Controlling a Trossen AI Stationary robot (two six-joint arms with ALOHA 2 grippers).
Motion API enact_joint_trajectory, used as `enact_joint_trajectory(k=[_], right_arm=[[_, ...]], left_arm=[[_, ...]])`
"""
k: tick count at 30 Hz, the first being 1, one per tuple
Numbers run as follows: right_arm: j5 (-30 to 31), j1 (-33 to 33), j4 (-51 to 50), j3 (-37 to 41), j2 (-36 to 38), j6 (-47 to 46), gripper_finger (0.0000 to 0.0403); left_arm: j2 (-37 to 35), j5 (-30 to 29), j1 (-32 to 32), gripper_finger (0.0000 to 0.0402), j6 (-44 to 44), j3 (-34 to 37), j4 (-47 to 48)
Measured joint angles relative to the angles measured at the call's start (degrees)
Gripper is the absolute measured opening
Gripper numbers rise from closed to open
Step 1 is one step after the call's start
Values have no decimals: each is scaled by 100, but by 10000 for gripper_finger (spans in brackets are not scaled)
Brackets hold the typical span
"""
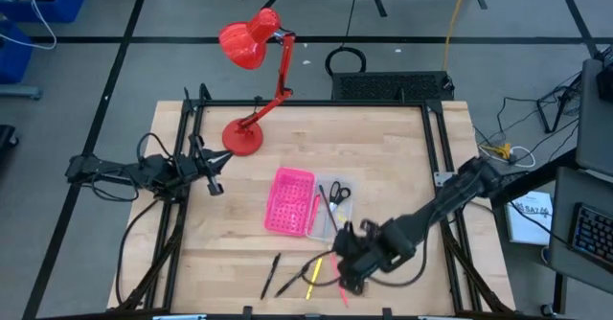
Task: Pick & place school supplies into a supply box
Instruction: Put the right black pen in the pink box
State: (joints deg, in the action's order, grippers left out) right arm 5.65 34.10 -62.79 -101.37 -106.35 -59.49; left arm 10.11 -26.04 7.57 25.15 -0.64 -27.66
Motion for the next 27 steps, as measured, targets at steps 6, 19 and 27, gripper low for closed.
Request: enact_joint_trajectory(k=[6, 19, 27], right_arm=[[-286, 499, 317, -26, -425, -2080, 0], [29, 754, 687, -23, -1095, -4018, 50], [-166, 629, 406, -21, -1167, -4182, 167]], left_arm=[[0, 6, 0, 42, 4, 0, 38], [0, 44, 0, 42, 304, 0, 51], [0, 48, 0, 42, 361, 0, 52]])
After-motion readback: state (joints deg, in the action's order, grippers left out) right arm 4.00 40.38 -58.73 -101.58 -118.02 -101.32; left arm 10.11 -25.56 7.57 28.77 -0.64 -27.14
